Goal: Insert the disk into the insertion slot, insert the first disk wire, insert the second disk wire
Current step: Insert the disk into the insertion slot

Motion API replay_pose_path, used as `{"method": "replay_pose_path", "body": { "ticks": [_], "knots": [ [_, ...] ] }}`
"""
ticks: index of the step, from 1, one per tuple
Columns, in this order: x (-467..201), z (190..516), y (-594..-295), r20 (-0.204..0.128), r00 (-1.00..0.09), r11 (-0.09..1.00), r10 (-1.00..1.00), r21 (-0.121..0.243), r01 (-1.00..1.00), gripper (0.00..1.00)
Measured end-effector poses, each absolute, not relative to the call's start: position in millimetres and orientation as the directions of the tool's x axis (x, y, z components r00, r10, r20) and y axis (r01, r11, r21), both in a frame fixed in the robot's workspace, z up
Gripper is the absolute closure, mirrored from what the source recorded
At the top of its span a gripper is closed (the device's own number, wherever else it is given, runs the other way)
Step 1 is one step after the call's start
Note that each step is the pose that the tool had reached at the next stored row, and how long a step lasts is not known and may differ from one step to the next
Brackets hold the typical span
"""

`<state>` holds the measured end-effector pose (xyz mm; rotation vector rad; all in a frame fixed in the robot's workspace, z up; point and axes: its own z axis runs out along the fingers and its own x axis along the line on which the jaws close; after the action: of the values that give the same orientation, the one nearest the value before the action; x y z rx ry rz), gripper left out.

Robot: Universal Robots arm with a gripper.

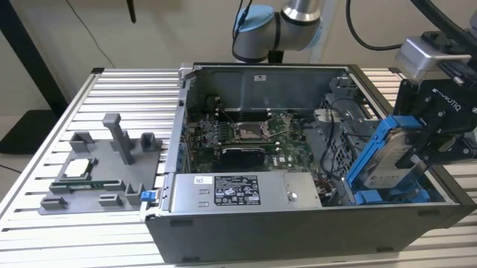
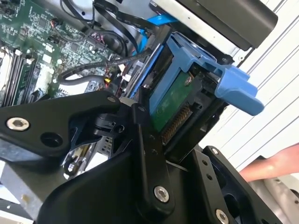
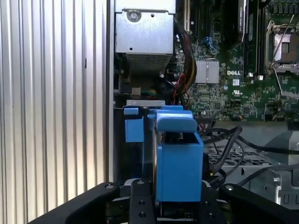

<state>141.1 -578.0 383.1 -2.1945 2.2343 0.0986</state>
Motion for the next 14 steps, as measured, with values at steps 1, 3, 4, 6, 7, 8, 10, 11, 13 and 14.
{"method": "replay_pose_path", "body": {
  "ticks": [1, 3, 4, 6, 7, 8, 10, 11, 13, 14],
  "knots": [
    [141.1, 381.4, -577.9, -0.050, -0.019, 0.017, -0.999, 0.039, -0.999, 1.00],
    [141.1, 377.7, -577.8, -0.051, -0.019, 0.017, -0.999, 0.039, -0.999, 1.00],
    [141.1, 376.0, -577.8, -0.051, -0.019, 0.017, -0.999, 0.039, -0.999, 1.00],
    [141.1, 372.3, -577.8, -0.051, -0.019, 0.017, -0.999, 0.039, -0.999, 1.00],
    [141.1, 370.4, -577.8, -0.051, -0.019, 0.017, -0.999, 0.039, -0.999, 1.00],
    [141.1, 368.7, -577.8, -0.051, -0.019, 0.017, -0.999, 0.039, -0.999, 1.00],
    [141.1, 365.1, -577.7, -0.051, -0.019, 0.017, -0.999, 0.039, -0.999, 1.00],
    [141.1, 364.3, -577.7, -0.051, -0.019, 0.017, -0.999, 0.039, -0.999, 1.00],
    [141.0, 363.9, -577.6, -0.052, -0.019, 0.017, -0.998, 0.039, -0.999, 1.00],
    [140.9, 363.9, -577.6, -0.052, -0.019, 0.017, -0.998, 0.039, -0.999, 0.00]
  ]
}}
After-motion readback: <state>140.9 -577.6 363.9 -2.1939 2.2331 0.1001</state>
